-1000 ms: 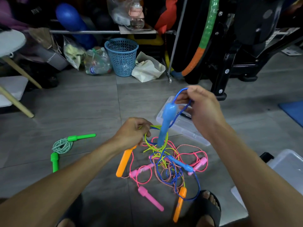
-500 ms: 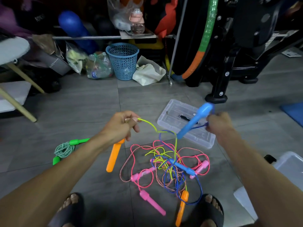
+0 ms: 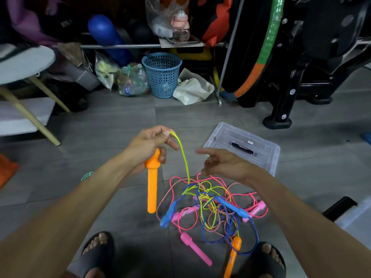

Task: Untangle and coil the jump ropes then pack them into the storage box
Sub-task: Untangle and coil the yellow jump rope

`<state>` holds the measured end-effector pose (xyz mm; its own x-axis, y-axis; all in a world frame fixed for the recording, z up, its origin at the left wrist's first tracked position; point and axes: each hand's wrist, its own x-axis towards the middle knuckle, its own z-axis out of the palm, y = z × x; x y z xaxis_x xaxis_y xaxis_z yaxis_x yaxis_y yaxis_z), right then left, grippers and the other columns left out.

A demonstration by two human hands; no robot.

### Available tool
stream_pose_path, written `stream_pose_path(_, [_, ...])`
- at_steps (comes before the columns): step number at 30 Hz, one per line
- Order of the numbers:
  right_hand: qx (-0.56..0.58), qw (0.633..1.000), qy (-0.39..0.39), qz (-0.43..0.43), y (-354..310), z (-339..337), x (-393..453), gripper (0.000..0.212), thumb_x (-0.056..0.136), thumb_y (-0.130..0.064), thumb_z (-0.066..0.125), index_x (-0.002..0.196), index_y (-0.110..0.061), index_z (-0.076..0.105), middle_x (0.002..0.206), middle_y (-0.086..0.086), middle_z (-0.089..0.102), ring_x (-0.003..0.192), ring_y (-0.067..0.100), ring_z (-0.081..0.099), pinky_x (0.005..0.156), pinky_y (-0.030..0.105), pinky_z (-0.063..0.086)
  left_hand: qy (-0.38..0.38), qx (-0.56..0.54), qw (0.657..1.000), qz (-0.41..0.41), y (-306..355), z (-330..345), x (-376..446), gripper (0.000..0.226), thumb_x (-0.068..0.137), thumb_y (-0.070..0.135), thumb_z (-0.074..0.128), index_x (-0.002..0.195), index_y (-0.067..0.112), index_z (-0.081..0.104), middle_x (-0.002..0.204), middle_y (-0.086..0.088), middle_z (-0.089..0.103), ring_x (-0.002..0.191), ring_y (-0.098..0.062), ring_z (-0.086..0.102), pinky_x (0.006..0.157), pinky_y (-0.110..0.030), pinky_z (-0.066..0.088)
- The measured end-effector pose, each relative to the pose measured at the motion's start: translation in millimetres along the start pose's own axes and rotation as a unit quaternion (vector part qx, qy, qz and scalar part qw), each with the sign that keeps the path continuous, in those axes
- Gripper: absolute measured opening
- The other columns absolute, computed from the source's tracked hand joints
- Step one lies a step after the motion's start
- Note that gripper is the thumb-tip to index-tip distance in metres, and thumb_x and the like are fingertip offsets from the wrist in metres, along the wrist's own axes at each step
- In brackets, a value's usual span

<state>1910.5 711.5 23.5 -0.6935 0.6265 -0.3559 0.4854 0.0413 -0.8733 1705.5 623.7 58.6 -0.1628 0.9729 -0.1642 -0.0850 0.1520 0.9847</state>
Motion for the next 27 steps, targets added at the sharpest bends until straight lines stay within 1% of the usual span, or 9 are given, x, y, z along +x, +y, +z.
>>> stream_pose_path(4, [-0.026, 0.995, -0.097, -0.023, -12, 26, 1, 0.032, 0.084, -0.012, 0.068, 0.112, -0.027, 0.064, 0.112, -0.006, 0.064, 0.104, 0.004, 0.058, 0.093, 0.019, 0.045, -0.061, -0.021, 0.998, -0.025, 2, -1, -4, 0.016, 0.099, 0.014, 0.040, 0.091, 0.009, 0.053, 0.077, -0.006, 0.070, 0.032, -0.009, 0.038, 0.039, -0.020, 0.042])
stream_pose_path(6, [0.002, 0.996, -0.089, -0.027, -14, 34, 3, 0.015, 0.088, -0.006, 0.061, 0.103, -0.007, 0.064, 0.101, 0.005, 0.067, 0.093, 0.008, 0.061, 0.087, 0.017, 0.045, -0.040, -0.014, 0.999, -0.020, 1, -3, -2, 0.018, 0.100, 0.014, 0.040, 0.090, 0.009, 0.054, 0.079, -0.006, 0.070, 0.032, -0.008, 0.038, 0.039, -0.020, 0.041])
stream_pose_path(9, [0.053, 0.998, -0.016, -0.025, -10, 19, 6, 0.010, 0.089, 0.003, 0.056, 0.084, -0.005, 0.060, 0.078, 0.015, 0.068, 0.076, 0.023, 0.065, 0.077, 0.027, 0.052, 0.078, 0.050, 0.995, -0.022, -9, -16, 3, 0.020, 0.100, 0.016, 0.041, 0.087, 0.011, 0.056, 0.082, -0.007, 0.070, 0.031, -0.009, 0.039, 0.041, -0.020, 0.038])
stream_pose_path(14, [-0.191, 0.981, 0.044, 0.007, 7, -13, 6, 0.021, 0.087, -0.013, 0.064, 0.067, -0.016, 0.068, 0.071, 0.007, 0.070, 0.066, 0.009, 0.060, 0.074, 0.029, 0.048, 0.215, 0.112, 0.969, -0.041, -25, -35, 8, 0.023, 0.101, 0.018, 0.041, 0.085, 0.010, 0.055, 0.070, -0.006, 0.064, 0.028, -0.009, 0.041, 0.037, -0.017, 0.035])
stream_pose_path(16, [-0.096, 0.993, 0.067, -0.025, -2, -16, 0, 0.018, 0.091, -0.013, 0.060, 0.079, -0.006, 0.071, 0.076, 0.005, 0.072, 0.070, 0.003, 0.062, 0.075, 0.021, 0.048, 0.183, 0.109, 0.974, -0.075, -25, -32, 3, 0.027, 0.100, 0.023, 0.044, 0.079, 0.009, 0.054, 0.061, -0.008, 0.055, 0.027, -0.009, 0.039, 0.034, -0.016, 0.036])
stream_pose_path(18, [0.019, 0.996, 0.065, -0.050, -14, -16, -3, 0.018, 0.095, -0.013, 0.052, 0.092, -0.002, 0.066, 0.079, 0.005, 0.072, 0.078, 0.010, 0.065, 0.080, 0.021, 0.048, 0.062, 0.092, 0.984, -0.139, -23, -23, -7, 0.035, 0.096, 0.034, 0.050, 0.068, 0.012, 0.048, 0.054, -0.005, 0.045, 0.030, -0.010, 0.037, 0.036, -0.017, 0.036])
stream_pose_path(22, [0.012, 0.999, 0.036, -0.033, -17, -7, -2, 0.016, 0.099, -0.013, 0.045, 0.090, -0.010, 0.058, 0.069, 0.003, 0.072, 0.065, 0.020, 0.065, 0.066, 0.027, 0.048, -0.120, -0.042, 0.978, -0.166, -12, 3, -19, 0.040, 0.087, 0.042, 0.050, 0.057, 0.015, 0.044, 0.052, -0.002, 0.042, 0.034, -0.011, 0.036, 0.044, -0.022, 0.038])
stream_pose_path(24, [0.014, 1.000, 0.011, -0.026, -14, 1, -1, 0.016, 0.097, -0.010, 0.047, 0.086, -0.011, 0.058, 0.066, 0.004, 0.071, 0.061, 0.021, 0.063, 0.058, 0.025, 0.045, -0.123, -0.154, 0.971, -0.132, -2, 13, -18, 0.037, 0.088, 0.043, 0.044, 0.068, 0.016, 0.058, 0.056, 0.000, 0.052, 0.036, -0.009, 0.039, 0.043, -0.020, 0.040])
stream_pose_path(27, [-0.033, 0.998, -0.044, -0.037, -15, 13, -1, 0.016, 0.091, -0.002, 0.054, 0.083, -0.012, 0.063, 0.067, 0.006, 0.067, 0.063, 0.017, 0.060, 0.059, 0.020, 0.045, -0.085, -0.247, 0.962, -0.080, 10, 15, -11, 0.030, 0.095, 0.034, 0.038, 0.113, 0.027, 0.062, 0.077, 0.002, 0.069, 0.045, -0.008, 0.049, 0.036, -0.016, 0.039])
